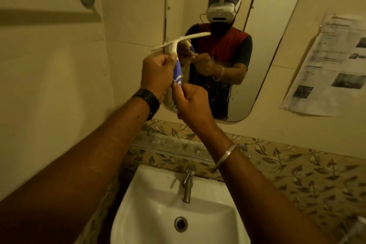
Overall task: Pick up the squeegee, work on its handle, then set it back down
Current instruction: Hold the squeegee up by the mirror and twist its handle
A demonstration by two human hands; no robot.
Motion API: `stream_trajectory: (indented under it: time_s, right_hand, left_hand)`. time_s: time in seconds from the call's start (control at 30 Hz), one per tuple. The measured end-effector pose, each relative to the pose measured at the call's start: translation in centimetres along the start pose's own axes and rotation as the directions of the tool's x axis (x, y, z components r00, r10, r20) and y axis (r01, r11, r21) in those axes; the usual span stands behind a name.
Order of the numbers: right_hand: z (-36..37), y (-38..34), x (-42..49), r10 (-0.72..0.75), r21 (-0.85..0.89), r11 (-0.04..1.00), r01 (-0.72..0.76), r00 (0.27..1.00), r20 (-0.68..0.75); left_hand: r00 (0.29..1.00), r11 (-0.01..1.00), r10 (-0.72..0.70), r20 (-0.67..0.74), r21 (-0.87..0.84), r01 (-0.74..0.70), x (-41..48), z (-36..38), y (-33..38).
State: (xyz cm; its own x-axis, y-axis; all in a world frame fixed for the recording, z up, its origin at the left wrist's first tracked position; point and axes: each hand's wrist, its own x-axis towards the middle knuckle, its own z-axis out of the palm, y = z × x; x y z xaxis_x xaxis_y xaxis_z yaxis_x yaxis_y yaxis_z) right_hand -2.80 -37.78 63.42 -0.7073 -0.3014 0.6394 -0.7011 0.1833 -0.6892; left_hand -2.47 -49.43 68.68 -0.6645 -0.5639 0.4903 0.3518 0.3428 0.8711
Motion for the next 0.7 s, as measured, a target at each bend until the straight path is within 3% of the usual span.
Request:
stream_trajectory:
  time_s: [0.2,0.47,0.7]
  right_hand:
    - [-0.3,2.9,-4.8,0.124,-0.003,0.992,-0.124,0.992,0.031]
    - [-2.5,-2.0,0.8,-0.049,-0.011,0.999,0.049,0.998,-0.027]
    - [-2.9,2.4,-3.3,0.070,-0.005,0.997,-0.071,0.997,-0.019]
  left_hand:
    - [0.992,0.995,-0.098,0.077,0.039,0.095,-4.5,0.9,-3.0]
    - [0.998,0.998,0.056,-0.030,0.008,-0.056,0.0,0.8,3.1]
    - [0.998,0.999,-0.027,0.063,0.034,0.025,-3.5,3.2,-0.3]
